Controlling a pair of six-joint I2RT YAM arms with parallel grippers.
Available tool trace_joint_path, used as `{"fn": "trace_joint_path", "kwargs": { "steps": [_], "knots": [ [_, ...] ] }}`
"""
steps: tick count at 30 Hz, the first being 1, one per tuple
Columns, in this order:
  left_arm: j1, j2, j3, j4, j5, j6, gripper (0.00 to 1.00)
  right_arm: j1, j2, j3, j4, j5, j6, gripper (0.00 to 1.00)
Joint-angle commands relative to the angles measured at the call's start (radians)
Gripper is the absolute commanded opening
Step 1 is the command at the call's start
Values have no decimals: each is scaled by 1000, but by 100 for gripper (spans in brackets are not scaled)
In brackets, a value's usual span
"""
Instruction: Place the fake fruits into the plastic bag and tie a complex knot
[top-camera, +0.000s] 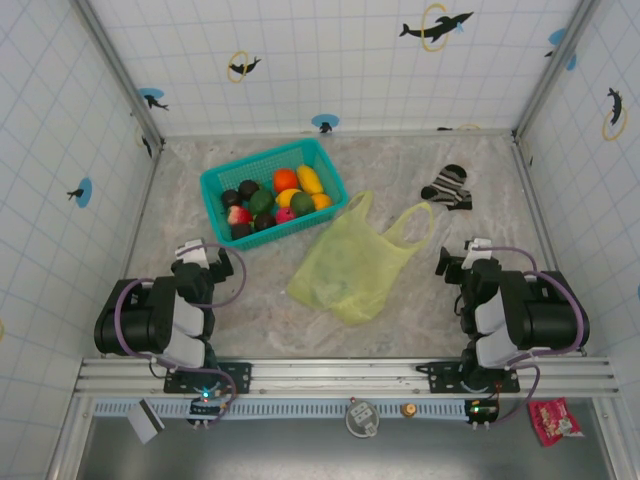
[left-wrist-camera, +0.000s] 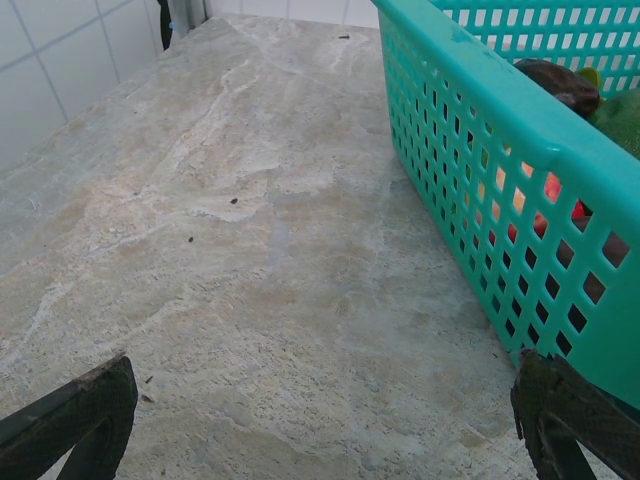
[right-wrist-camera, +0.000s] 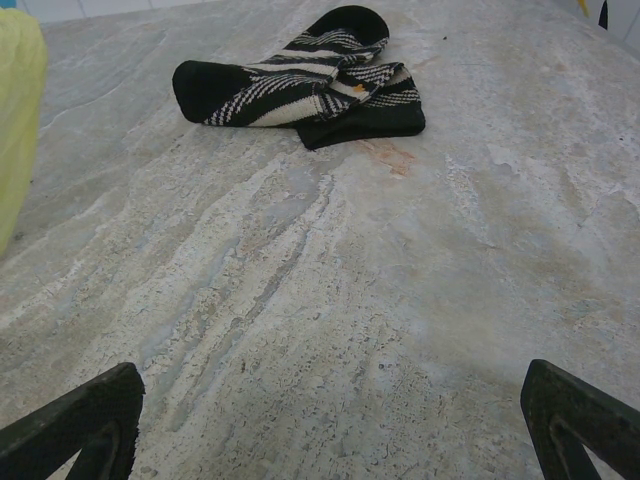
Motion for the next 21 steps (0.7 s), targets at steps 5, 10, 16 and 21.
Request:
{"fn": "trace_joint_path", "kwargs": {
  "steps": [5, 10, 16, 21],
  "knots": [
    [5, 6, -5, 32, 26, 12, 98, 14, 7, -2, 49, 24, -7, 100],
    [1, -76, 36, -113, 79, 43, 98, 53, -75, 56, -115, -7, -73, 100],
    [-4, -180, 18, -224, 61, 20, 98, 119, -263, 68, -294, 80, -92, 100],
    [-74, -261, 37, -410, 85, 44, 98, 138, -413, 64, -420, 66, -87, 100]
  ]
}}
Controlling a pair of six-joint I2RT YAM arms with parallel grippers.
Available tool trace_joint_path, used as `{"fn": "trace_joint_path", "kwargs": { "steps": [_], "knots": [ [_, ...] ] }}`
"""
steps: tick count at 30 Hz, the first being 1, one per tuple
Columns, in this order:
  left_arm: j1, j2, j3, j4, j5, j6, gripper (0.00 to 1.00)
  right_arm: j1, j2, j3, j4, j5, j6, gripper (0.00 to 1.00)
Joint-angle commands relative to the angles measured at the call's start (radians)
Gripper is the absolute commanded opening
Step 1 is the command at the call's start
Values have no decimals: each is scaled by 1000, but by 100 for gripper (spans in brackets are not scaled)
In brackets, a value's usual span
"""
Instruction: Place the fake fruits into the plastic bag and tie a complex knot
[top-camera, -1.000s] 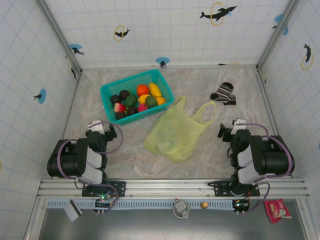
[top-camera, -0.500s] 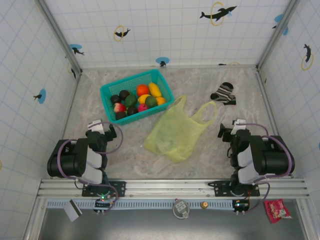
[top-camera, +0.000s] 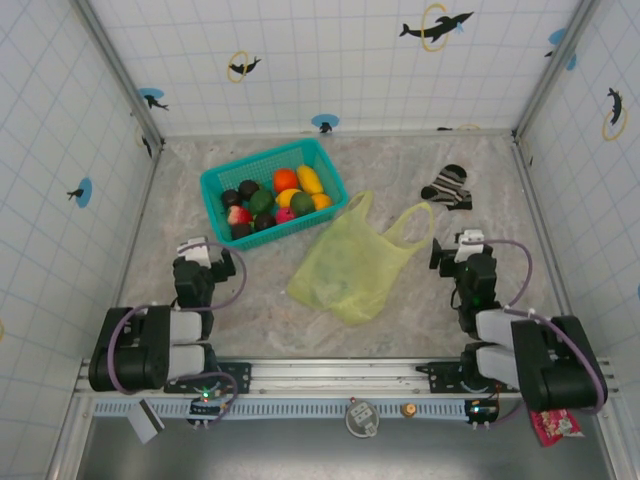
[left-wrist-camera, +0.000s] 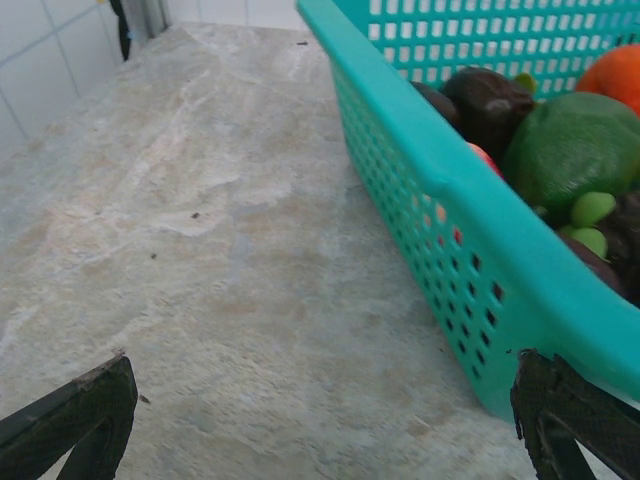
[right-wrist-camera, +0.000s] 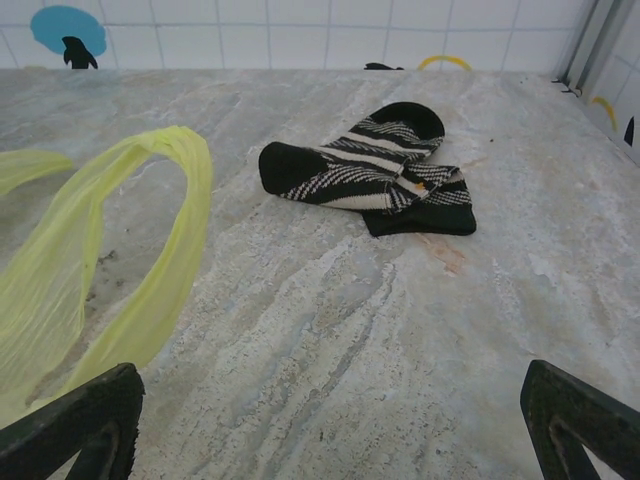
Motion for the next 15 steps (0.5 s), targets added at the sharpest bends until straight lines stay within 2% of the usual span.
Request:
{"fn": "trace_joint_path", "kwargs": {
  "steps": [1, 6, 10, 13, 15],
  "knots": [
    [-63, -54, 26, -179, 32, 25, 98, 22, -90, 12, -124, 12, -9, 100],
    [-188, -157, 65, -349, 10, 102, 98, 113, -270, 16, -255, 0, -7, 100],
    [-261, -253, 106, -440, -54, 61, 98, 225, -400, 65, -395, -21, -15, 100],
    [-350, -337, 184, -580, -112, 44, 98, 317, -485, 146, -532, -31, -10, 100],
    [-461, -424, 240, -677, -192, 40, 98, 376, -520, 222, -621, -45, 2, 100]
  ]
}}
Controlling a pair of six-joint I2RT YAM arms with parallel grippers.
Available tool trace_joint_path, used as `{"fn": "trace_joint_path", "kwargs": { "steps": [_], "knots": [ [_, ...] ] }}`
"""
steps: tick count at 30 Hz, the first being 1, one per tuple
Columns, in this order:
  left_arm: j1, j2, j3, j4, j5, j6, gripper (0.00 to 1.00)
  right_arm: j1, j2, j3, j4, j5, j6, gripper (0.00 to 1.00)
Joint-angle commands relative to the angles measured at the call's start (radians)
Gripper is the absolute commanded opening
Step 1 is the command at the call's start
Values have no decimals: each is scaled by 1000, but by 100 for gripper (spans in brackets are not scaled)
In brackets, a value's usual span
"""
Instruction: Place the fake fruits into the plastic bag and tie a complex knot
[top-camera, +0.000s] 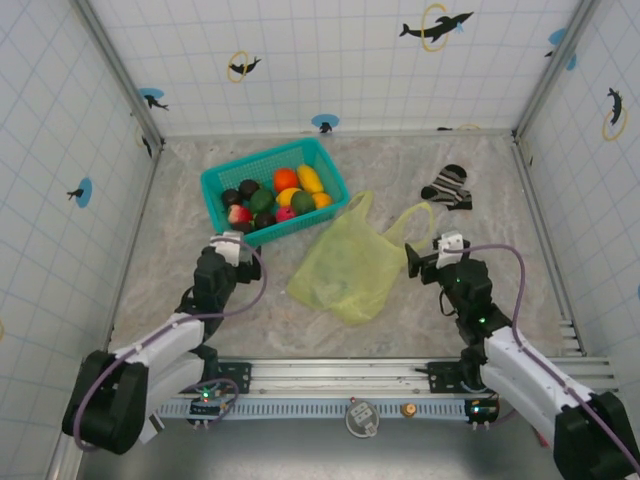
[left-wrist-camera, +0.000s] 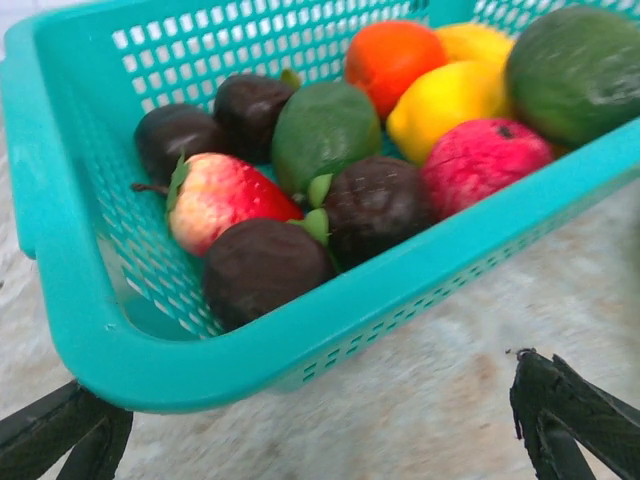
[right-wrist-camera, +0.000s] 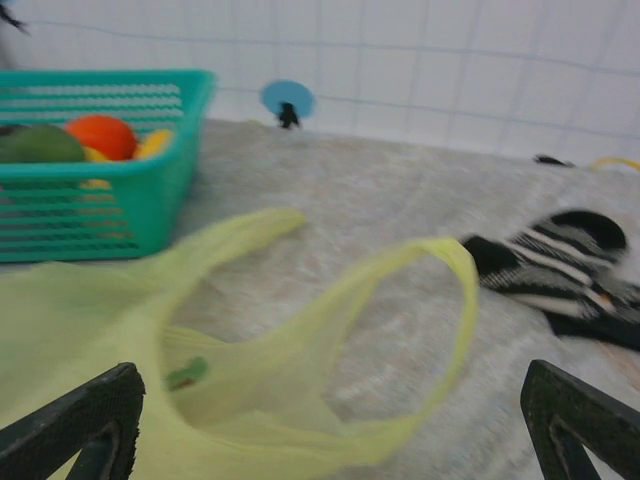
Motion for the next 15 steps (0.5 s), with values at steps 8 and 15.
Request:
{"fn": "trace_joint_path", "kwargs": {
  "steps": [8, 15],
  "knots": [
    [-198, -148, 495, -728, -140, -346, 98, 94, 66, 512, -712, 149, 428, 100],
    [-186, -25, 551, -884, -244, -545, 98, -89, 150, 526, -676, -116, 533, 100]
  ]
}}
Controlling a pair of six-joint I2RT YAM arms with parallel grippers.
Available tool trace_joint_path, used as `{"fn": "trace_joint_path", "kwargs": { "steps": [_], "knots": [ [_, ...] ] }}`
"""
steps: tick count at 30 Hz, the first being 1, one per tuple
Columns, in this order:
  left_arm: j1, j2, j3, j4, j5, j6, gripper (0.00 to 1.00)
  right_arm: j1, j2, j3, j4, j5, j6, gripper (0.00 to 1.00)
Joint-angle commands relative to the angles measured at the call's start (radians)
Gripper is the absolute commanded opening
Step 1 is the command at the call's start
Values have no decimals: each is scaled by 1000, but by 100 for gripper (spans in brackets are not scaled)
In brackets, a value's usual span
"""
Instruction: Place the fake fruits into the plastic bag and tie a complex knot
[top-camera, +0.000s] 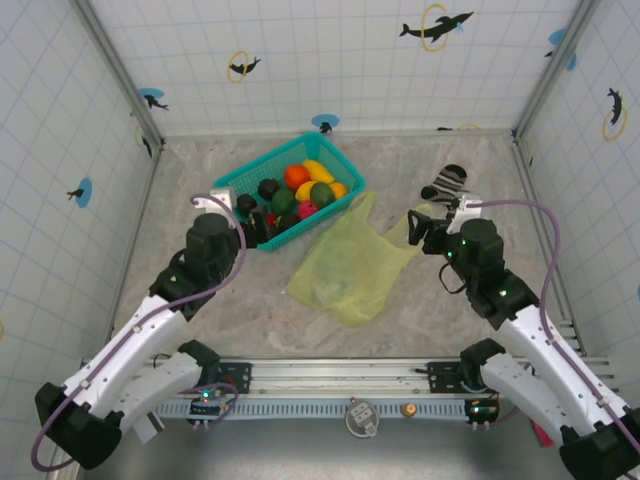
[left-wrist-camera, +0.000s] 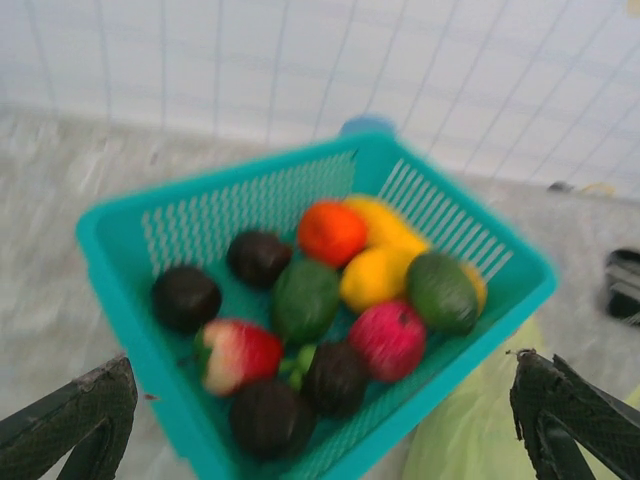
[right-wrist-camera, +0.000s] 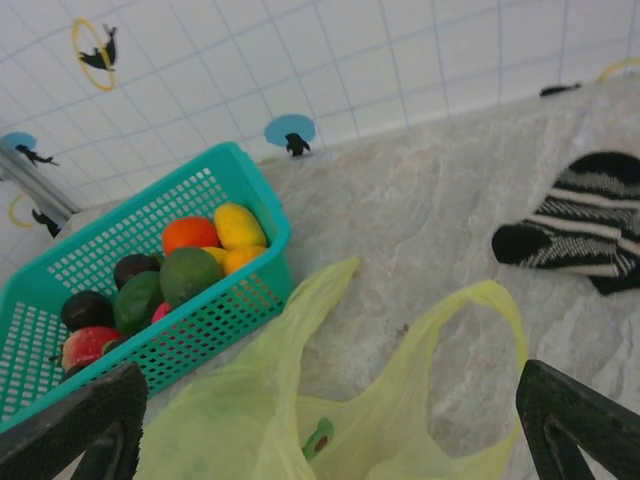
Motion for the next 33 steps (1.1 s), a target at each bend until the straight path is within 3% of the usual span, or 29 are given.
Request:
{"fn": "trace_joint_path", "kwargs": {
  "steps": [1, 3, 5, 8, 11, 17, 20, 24, 29, 33],
  "knots": [
    [19, 67, -6, -212, -61, -179, 98, -88, 102, 72, -138, -169, 89, 99],
    [93, 111, 11, -255, -35, -260, 98, -93, 126, 65, -131, -144, 123, 100],
    [234, 151, 15, -262, 43, -298, 98, -119, 148, 80, -157, -173, 138, 99],
    [384, 199, -14, -164, 172, -311, 97, -125, 165, 85, -191, -145, 139, 93],
    [460, 289, -29, -13, 335, -332, 94, -145, 183, 80, -208, -173, 123, 90],
    [471, 459, 11, 228, 485, -362, 81, -170, 179, 88, -264, -161, 81, 86],
    [471, 573, 91, 182, 500, -363, 64, -216, 159, 93, -302, -145, 72, 82],
    [464, 676, 138, 200, 544, -325, 44, -295, 151, 106, -336, -217, 40, 75],
    [427, 824, 309, 157, 532, -204, 29, -308, 153, 120, -365, -168, 22, 72],
    [369, 957, 493, 84, 469, -88, 24, -310, 151, 129, -369, -159, 26, 72]
  ]
}}
